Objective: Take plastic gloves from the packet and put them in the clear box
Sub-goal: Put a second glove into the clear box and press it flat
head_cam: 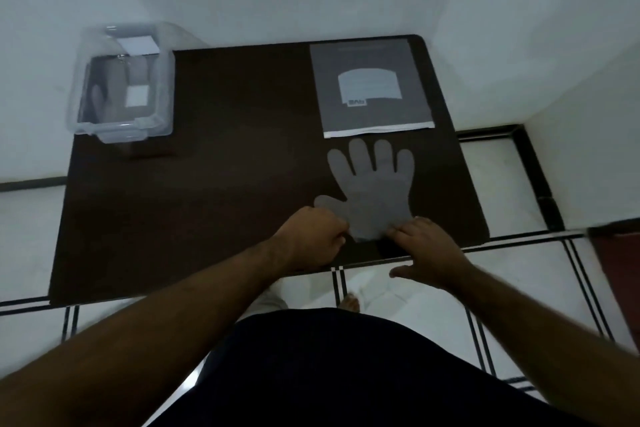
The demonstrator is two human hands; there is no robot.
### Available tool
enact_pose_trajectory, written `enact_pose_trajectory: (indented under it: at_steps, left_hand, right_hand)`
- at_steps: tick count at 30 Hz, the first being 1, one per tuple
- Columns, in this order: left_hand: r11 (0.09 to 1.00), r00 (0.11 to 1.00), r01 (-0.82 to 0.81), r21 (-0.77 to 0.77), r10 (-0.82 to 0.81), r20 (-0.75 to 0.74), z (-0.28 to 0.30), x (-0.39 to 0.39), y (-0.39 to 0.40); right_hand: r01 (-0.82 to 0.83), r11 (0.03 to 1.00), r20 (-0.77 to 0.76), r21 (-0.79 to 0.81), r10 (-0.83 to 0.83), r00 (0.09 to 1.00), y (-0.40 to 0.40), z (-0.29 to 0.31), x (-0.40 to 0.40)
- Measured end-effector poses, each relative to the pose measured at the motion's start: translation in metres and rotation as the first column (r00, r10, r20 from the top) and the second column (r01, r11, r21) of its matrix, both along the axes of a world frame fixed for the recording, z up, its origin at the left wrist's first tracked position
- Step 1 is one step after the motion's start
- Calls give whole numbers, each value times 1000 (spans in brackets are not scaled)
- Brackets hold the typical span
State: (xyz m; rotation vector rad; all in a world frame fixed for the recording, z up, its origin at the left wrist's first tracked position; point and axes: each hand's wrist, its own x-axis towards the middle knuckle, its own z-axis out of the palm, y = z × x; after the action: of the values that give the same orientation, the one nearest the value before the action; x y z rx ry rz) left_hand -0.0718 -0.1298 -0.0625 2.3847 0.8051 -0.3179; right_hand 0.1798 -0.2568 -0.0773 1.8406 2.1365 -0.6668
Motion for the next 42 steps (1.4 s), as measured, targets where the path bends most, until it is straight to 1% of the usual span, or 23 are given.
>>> enact_pose_trajectory:
  at_steps: [4, 7, 11, 13, 16, 19, 21, 23, 25, 26, 27, 29, 30, 33, 35, 38, 40, 42]
  left_hand:
    - [996, 1000, 19, 92, -18, -11, -12, 23, -35]
    - [986, 996, 67, 153, -57, -72, -17, 32, -52]
    - [980, 995, 41, 193, -24, -93, -16, 41, -64]
    - [982, 995, 15, 187, 3, -97, -15, 44, -69]
    - [982, 993, -98, 160, 106, -47, -12, 45, -74]
    - [951, 957, -289, 107, 282, 70, -2, 41, -70]
    - [941, 946, -321, 106, 312, 90, 3, 36, -66]
    - [951, 956, -291, 107, 285, 63, 6, 31, -63]
    - [964, 970, -243, 106, 243, 11, 7, 27, -61]
    - [969, 974, -225, 107, 227, -9, 7, 25, -61]
    - [971, 977, -211, 110, 214, -18, 7, 24, -61]
    - [975, 979, -194, 112, 199, -40, 7, 21, -61]
    - [976, 980, -184, 112, 191, -54, 7, 20, -61]
    - [979, 984, -151, 138, 162, -75, 6, 17, -59]
    - [981, 989, -123, 147, 134, -68, 9, 16, -60]
    - [984, 989, -144, 109, 145, 1, 19, 12, -56]
    - [975, 980, -193, 111, 185, 73, 31, 9, -48]
    - [953, 954, -278, 123, 259, 151, 46, 1, -36]
  right_hand:
    - [-55, 992, 37, 109, 51, 998, -19, -22, 7]
    - [-44, 981, 17, 190, 42, 999, -25, -27, 6]
    - [-12, 980, -58, 198, 24, 998, -26, -26, -1]
    - [66, 975, -148, 212, -34, 988, -22, -18, -5]
    - [183, 966, -317, 181, -119, 941, -8, 4, -12]
    - [191, 970, -363, 148, -126, 923, 14, 24, -13]
    - [128, 983, -295, 130, -84, 952, 24, 31, -10]
    - [46, 998, -187, 30, -40, 981, 27, 29, -5]
    - [-39, 995, -49, -93, 34, 998, 20, 18, -2]
    - [-81, 991, 16, -111, 84, 996, 15, 10, -2]
    - [-115, 989, 57, -90, 120, 991, 11, 2, 0]
    - [-133, 991, 71, -13, 134, 988, 5, -6, 1]
    - [-137, 991, 60, 1, 137, 989, 4, -8, 0]
    - [-139, 990, 35, -29, 140, 990, 5, -4, -6]
    - [-110, 994, -18, -23, 110, 994, 13, 4, -12]
    - [-58, 998, -179, 13, 59, 982, 35, 31, -25]
    - [-31, 998, -276, 58, 46, 960, 54, 53, -33]
    - [-36, 991, -328, 128, 77, 942, 74, 76, -41]
